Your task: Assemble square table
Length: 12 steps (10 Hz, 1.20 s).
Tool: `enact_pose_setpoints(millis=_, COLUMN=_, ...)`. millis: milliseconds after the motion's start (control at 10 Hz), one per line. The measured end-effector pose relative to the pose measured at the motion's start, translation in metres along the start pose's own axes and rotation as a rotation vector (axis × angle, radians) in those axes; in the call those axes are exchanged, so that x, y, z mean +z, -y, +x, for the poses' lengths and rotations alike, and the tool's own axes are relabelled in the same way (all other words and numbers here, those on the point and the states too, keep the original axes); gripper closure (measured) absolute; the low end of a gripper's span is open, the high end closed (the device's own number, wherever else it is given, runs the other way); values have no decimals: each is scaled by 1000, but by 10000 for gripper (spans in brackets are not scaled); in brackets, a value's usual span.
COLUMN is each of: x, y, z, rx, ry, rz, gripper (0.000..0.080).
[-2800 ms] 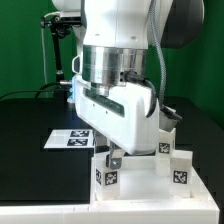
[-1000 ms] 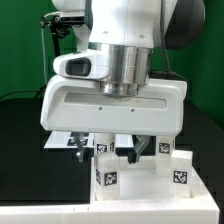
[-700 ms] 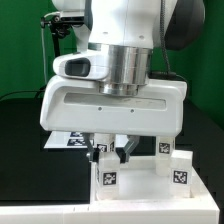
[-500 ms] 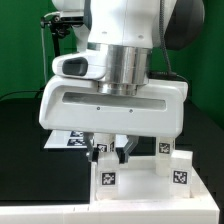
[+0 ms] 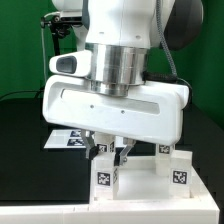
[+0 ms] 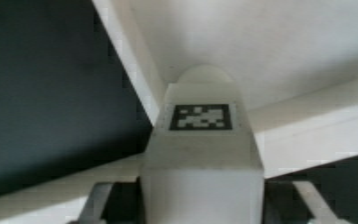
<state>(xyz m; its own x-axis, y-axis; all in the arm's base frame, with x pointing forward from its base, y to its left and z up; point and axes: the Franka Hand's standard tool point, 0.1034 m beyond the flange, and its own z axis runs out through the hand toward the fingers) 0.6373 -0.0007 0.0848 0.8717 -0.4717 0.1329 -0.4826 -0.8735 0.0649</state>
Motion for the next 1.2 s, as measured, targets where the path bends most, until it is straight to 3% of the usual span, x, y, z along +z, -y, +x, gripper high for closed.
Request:
enact_pose_setpoints(millis=200, x=0, y=-2, z=-1, rx=198, ry=-15, rz=-18, gripper=489)
enact_pose_setpoints(millis=500, x=-1, y=-12, z=-4, rx=313, ry=1, rz=-82, gripper=476)
enact_pose_setpoints(millis=600, x=0, y=-14, z=-4, rx=313, ry=2, rz=-85, gripper=476)
enact_pose_setpoints(millis=700, x=0, y=-14, z=-4, rx=318, ry=2, rz=-84, gripper=446)
enact_pose_setpoints(millis=800, x=-1, y=-14, z=-3, rx=313, ry=1, rz=-83, gripper=312)
enact_pose_setpoints(millis=900, x=-8, y=-13, z=-2, rx=269, ry=3, rz=-68, gripper=312)
enact_pose_setpoints(millis=1000, x=-20, y=-13, z=-2, rx=254, ry=5, rz=-51, gripper=182)
enact_pose_setpoints(millis=1200, x=-50, y=-15, z=-3, rx=234, ry=14, rz=-14, gripper=159)
